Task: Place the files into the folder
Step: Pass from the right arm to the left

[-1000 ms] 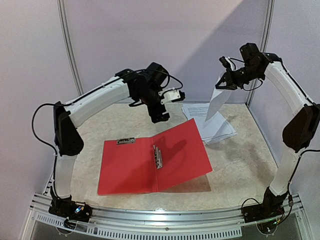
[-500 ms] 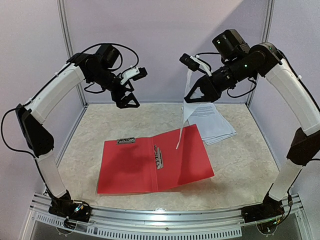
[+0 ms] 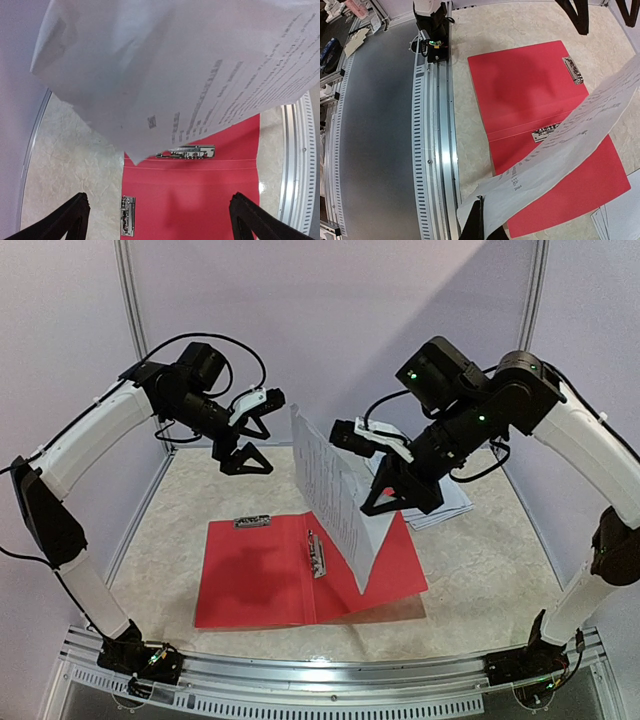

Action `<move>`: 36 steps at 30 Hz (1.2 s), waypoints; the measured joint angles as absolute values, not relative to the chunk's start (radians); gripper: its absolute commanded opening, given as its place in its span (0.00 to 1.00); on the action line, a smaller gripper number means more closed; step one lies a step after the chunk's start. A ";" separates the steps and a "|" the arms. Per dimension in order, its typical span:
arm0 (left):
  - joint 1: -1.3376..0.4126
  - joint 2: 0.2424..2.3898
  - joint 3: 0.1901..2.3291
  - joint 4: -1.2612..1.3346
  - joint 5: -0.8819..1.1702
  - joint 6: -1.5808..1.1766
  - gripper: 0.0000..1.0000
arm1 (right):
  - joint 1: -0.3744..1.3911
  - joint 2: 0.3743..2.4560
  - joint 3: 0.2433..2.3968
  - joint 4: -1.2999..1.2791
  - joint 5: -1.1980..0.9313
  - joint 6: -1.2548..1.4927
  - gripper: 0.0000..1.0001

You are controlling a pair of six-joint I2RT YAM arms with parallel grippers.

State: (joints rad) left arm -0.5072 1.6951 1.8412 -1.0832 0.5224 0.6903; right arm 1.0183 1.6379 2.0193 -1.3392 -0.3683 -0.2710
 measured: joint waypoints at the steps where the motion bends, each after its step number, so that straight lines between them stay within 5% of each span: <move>1: -0.505 1.695 1.839 -1.084 0.540 0.697 1.00 | 1.019 1.618 2.007 -1.340 -0.369 -0.283 0.00; 26: -0.505 1.718 1.878 -1.018 0.809 0.582 0.95 | 1.019 1.419 1.834 -1.249 -0.418 -0.466 0.00; 29: -0.507 1.742 1.882 -1.004 0.831 0.553 0.73 | 1.019 1.405 1.833 -1.235 -0.425 -0.479 0.00; 35: -0.511 1.761 1.887 -1.008 0.878 0.527 0.05 | 1.019 1.401 1.811 -1.220 -0.424 -0.484 0.00; 36: -0.511 1.761 1.887 -1.009 0.888 0.524 0.00 | 1.019 1.400 1.803 -1.216 -0.424 -0.484 0.00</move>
